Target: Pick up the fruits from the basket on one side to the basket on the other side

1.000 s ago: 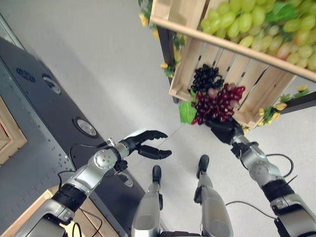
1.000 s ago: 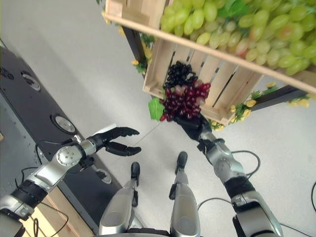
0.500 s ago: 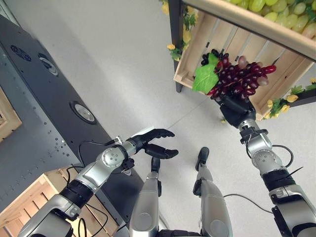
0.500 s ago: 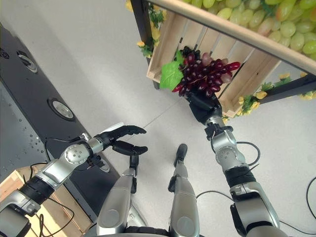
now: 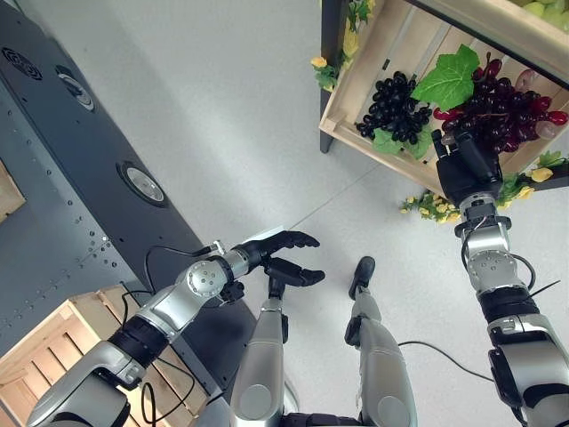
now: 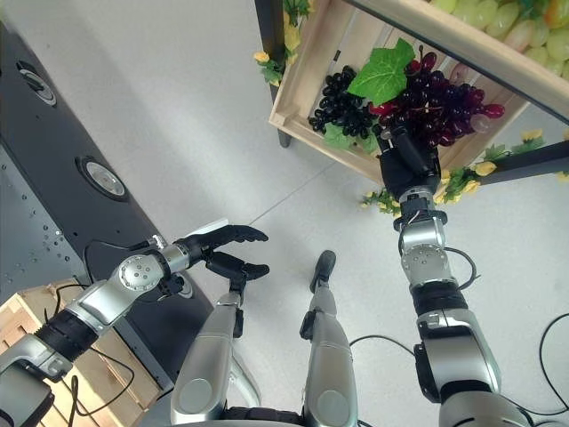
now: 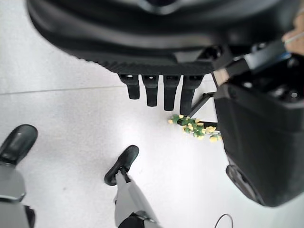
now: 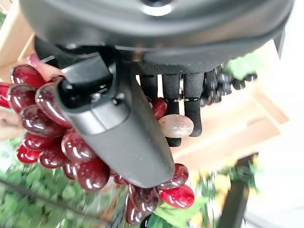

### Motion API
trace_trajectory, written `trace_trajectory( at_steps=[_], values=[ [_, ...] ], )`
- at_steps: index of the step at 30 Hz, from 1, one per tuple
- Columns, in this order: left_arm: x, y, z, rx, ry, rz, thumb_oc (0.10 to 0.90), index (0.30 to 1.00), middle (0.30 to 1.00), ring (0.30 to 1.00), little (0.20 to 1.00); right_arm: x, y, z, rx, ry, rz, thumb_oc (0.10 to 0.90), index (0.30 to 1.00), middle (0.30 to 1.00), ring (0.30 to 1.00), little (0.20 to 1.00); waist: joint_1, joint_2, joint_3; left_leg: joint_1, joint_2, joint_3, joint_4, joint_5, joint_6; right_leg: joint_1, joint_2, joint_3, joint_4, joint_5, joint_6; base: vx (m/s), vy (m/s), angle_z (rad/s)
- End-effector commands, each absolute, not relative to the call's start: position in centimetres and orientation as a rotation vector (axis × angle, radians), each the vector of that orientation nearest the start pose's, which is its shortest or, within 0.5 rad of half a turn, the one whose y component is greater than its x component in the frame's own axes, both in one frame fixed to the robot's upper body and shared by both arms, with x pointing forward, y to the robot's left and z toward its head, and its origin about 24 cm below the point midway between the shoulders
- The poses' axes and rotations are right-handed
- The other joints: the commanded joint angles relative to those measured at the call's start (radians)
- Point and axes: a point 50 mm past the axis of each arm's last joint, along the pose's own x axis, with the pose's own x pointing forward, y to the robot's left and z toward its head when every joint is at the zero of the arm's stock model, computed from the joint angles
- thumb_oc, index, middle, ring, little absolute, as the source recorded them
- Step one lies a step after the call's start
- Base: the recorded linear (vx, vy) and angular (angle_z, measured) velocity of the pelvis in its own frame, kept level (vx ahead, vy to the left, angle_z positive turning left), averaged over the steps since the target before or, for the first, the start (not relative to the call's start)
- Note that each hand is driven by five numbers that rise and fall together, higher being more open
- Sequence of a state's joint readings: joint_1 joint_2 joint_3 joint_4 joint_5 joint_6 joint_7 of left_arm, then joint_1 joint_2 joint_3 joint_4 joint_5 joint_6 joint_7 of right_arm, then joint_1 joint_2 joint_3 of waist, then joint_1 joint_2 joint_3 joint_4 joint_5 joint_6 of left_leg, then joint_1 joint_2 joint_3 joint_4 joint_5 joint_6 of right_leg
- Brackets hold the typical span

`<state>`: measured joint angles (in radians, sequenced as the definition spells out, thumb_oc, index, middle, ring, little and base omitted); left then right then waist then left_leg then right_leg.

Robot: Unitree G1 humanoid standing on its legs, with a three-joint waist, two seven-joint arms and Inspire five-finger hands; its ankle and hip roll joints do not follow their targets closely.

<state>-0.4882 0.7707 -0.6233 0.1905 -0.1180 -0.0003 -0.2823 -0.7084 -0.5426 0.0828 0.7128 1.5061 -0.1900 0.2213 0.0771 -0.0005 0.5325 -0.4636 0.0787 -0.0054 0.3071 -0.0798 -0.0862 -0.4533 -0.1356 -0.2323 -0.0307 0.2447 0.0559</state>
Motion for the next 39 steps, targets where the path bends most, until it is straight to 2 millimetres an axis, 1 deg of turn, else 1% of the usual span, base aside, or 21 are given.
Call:
trace_trajectory(
  at_steps=[1,5,6,7,8,9,11,13,16,17,18,19,22,23,24,25,27,31,34,36,39],
  values=[
    [30.5,15.0,11.0,0.792,-0.075,-0.774,0.800,0.900,0.900,0.900,0.900,35.5,-30.8,25.5,0.634,-0.713,-0.135,0.400,0.300,0.300,0.300,0.300,0.035,0.011,-0.013,0.006,-0.064,-0.012,-0.179,0.109,0.047,0.054,-0.001,-0.045,0.165,-0.180,0.082,0.00,0.000,0.00],
    [30.4,15.0,10.8,0.798,-0.073,-0.770,0.800,0.900,0.900,0.900,0.900,35.3,-31.5,27.4,0.394,-0.699,-0.318,0.400,0.300,0.300,0.300,0.300,0.040,0.007,-0.013,-0.012,-0.065,-0.013,-0.179,0.109,0.051,0.033,0.001,-0.046,0.166,-0.175,0.081,0.01,-0.015,0.07],
    [30.3,14.9,10.8,0.830,-0.081,-0.766,0.800,0.900,0.900,0.900,0.900,35.2,-31.7,27.8,0.340,-0.696,-0.345,0.400,0.300,0.300,0.300,0.300,0.041,0.005,-0.013,-0.017,-0.065,-0.013,-0.178,0.108,0.053,0.029,0.001,-0.048,0.167,-0.174,0.081,0.02,-0.023,0.07],
    [30.3,14.9,10.8,0.842,-0.087,-0.764,0.800,0.900,0.900,0.900,0.900,35.1,-31.7,27.9,0.323,-0.693,-0.352,0.400,0.300,0.300,0.300,0.300,0.042,0.005,-0.013,-0.018,-0.066,-0.013,-0.178,0.108,0.054,0.028,0.001,-0.049,0.166,-0.174,0.082,0.00,0.000,0.00],
    [30.1,15.0,10.7,0.894,-0.097,-0.770,0.800,0.900,0.900,0.900,0.900,35.1,-32.0,28.6,0.283,-0.687,-0.390,0.400,0.300,0.300,0.300,0.300,0.044,0.001,-0.013,-0.022,-0.067,-0.011,-0.179,0.108,0.057,0.022,0.001,-0.051,0.168,-0.172,0.082,0.00,0.000,0.00],
    [30.0,15.1,10.7,0.896,-0.096,-0.770,0.800,0.900,0.900,0.900,0.900,35.1,-32.1,28.8,0.279,-0.687,-0.400,0.400,0.300,0.300,0.300,0.300,0.043,0.001,-0.013,-0.024,-0.067,-0.012,-0.178,0.109,0.056,0.020,0.001,-0.050,0.169,-0.171,0.082,0.03,-0.036,0.00],
    [29.7,15.3,10.8,0.887,-0.098,-0.766,0.800,0.900,0.900,0.900,0.900,34.8,-32.6,29.4,0.203,-0.679,-0.468,0.400,0.300,0.300,0.300,0.300,0.048,0.000,-0.013,-0.037,-0.069,-0.019,-0.174,0.110,0.058,0.011,0.001,-0.055,0.169,-0.168,0.083,0.00,0.000,0.00],
    [29.4,15.2,10.7,0.880,-0.099,-0.768,0.800,0.900,0.900,0.900,0.900,34.8,-32.8,29.7,0.149,-0.668,-0.518,0.400,0.300,0.300,0.300,0.300,0.048,0.001,-0.013,-0.041,-0.069,-0.018,-0.175,0.110,0.060,0.006,0.000,-0.058,0.169,-0.166,0.084,0.00,0.000,0.00],
    [29.1,15.1,10.3,0.870,-0.098,-0.769,0.800,0.900,0.900,0.900,0.900,34.5,-33.3,30.0,0.004,-0.650,-0.654,0.400,0.300,0.300,0.300,0.300,0.049,0.002,-0.013,-0.049,-0.071,-0.019,-0.169,0.107,0.062,-0.002,0.001,-0.059,0.174,-0.166,0.083,0.00,0.000,0.00],
    [28.9,15.0,10.0,0.872,-0.094,-0.768,0.800,0.900,0.900,0.900,0.900,34.4,-33.6,29.9,-0.067,-0.628,-0.732,0.400,0.300,0.300,0.300,0.300,0.051,-0.001,-0.013,-0.051,-0.071,-0.021,-0.166,0.105,0.064,-0.003,0.003,-0.059,0.174,-0.166,0.083,0.00,0.000,0.00],
    [28.8,15.0,9.9,0.872,-0.093,-0.767,0.800,0.900,0.900,0.900,0.900,34.4,-33.7,29.9,-0.089,-0.620,-0.748,0.400,0.300,0.300,0.300,0.300,0.051,-0.001,-0.013,-0.052,-0.070,-0.021,-0.165,0.104,0.064,-0.004,0.003,-0.059,0.175,-0.166,0.083,0.00,0.000,0.00],
    [28.7,15.0,9.6,0.870,-0.089,-0.768,0.800,0.900,0.900,0.900,0.900,34.5,-33.8,30.0,-0.119,-0.600,-0.809,0.400,0.300,0.300,0.300,0.300,0.052,-0.003,-0.013,-0.056,-0.069,-0.020,-0.163,0.102,0.067,-0.008,0.005,-0.059,0.176,-0.166,0.082,0.00,0.000,0.00],
    [28.2,14.9,9.1,0.867,-0.083,-0.775,0.800,0.900,0.900,0.900,0.900,34.5,-34.0,30.3,-0.089,-0.585,-0.832,0.400,0.300,0.300,0.300,0.300,0.054,-0.003,-0.013,-0.066,-0.069,-0.020,-0.156,0.101,0.070,-0.017,0.007,-0.059,0.178,-0.164,0.082,0.00,0.000,0.00],
    [28.1,14.8,9.0,0.862,-0.080,-0.778,0.800,0.900,0.900,0.900,0.900,34.7,-33.9,30.4,-0.023,-0.587,-0.810,0.500,0.451,0.451,0.451,0.451,0.053,-0.002,-0.013,-0.069,-0.070,-0.021,-0.154,0.101,0.070,-0.020,0.008,-0.058,0.180,-0.164,0.081,0.00,0.000,0.00],
    [28.0,14.7,8.9,0.856,-0.079,-0.780,0.800,0.900,0.900,0.900,0.900,34.8,-33.8,30.3,0.037,-0.579,-0.798,0.750,0.825,0.825,0.825,0.825,0.053,-0.001,-0.013,-0.072,-0.070,-0.022,-0.151,0.100,0.069,-0.022,0.008,-0.057,0.183,-0.166,0.081,0.00,0.000,0.00],
    [27.9,14.7,8.8,0.852,-0.077,-0.782,0.800,0.900,0.900,0.900,0.900,34.9,-33.7,30.2,0.070,-0.572,-0.790,0.800,0.900,0.900,0.900,0.900,0.053,0.001,-0.013,-0.073,-0.071,-0.023,-0.149,0.099,0.069,-0.024,0.009,-0.057,0.185,-0.167,0.080,0.02,0.011,-0.03],
    [27.8,14.5,8.8,0.845,-0.075,-0.789,0.800,0.900,0.900,0.900,0.900,35.2,-33.6,29.4,0.140,-0.552,-0.755,0.800,0.900,0.900,0.900,0.900,0.052,0.003,-0.013,-0.074,-0.072,-0.023,-0.149,0.097,0.070,-0.025,0.010,-0.056,0.188,-0.171,0.079,0.01,0.005,-0.02],
    [27.7,14.4,8.7,0.836,-0.064,-0.802,0.800,0.900,0.900,0.900,0.900,35.5,-33.8,28.3,0.141,-0.492,-0.738,0.800,0.900,0.900,0.900,0.900,0.051,0.007,-0.013,-0.077,-0.074,-0.023,-0.147,0.098,0.071,-0.030,0.009,-0.055,0.191,-0.170,0.077,0.00,0.000,0.00],
    [27.6,14.4,8.6,0.827,-0.062,-0.807,0.800,0.900,0.900,0.900,0.900,35.7,-33.8,27.9,0.153,-0.473,-0.724,0.800,0.900,0.900,0.900,0.900,0.050,0.007,-0.013,-0.077,-0.074,-0.023,-0.147,0.098,0.071,-0.033,0.010,-0.053,0.193,-0.170,0.076,0.00,0.000,0.00],
    [27.6,14.3,8.6,0.818,-0.060,-0.815,0.800,0.900,0.900,0.900,0.900,35.8,-33.7,27.6,0.206,-0.473,-0.697,0.800,0.900,0.900,0.900,0.900,0.049,0.008,-0.013,-0.076,-0.074,-0.023,-0.147,0.098,0.072,-0.031,0.012,-0.053,0.194,-0.172,0.075,0.00,0.000,0.00],
    [27.4,14.2,8.4,0.808,-0.054,-0.822,0.800,0.900,0.900,0.900,0.900,36.0,-33.5,27.3,0.205,-0.454,-0.664,0.800,0.900,0.900,0.900,0.900,0.048,0.009,-0.013,-0.073,-0.074,-0.022,-0.149,0.099,0.072,-0.030,0.014,-0.051,0.194,-0.171,0.075,0.00,0.000,0.00]
  ],
)
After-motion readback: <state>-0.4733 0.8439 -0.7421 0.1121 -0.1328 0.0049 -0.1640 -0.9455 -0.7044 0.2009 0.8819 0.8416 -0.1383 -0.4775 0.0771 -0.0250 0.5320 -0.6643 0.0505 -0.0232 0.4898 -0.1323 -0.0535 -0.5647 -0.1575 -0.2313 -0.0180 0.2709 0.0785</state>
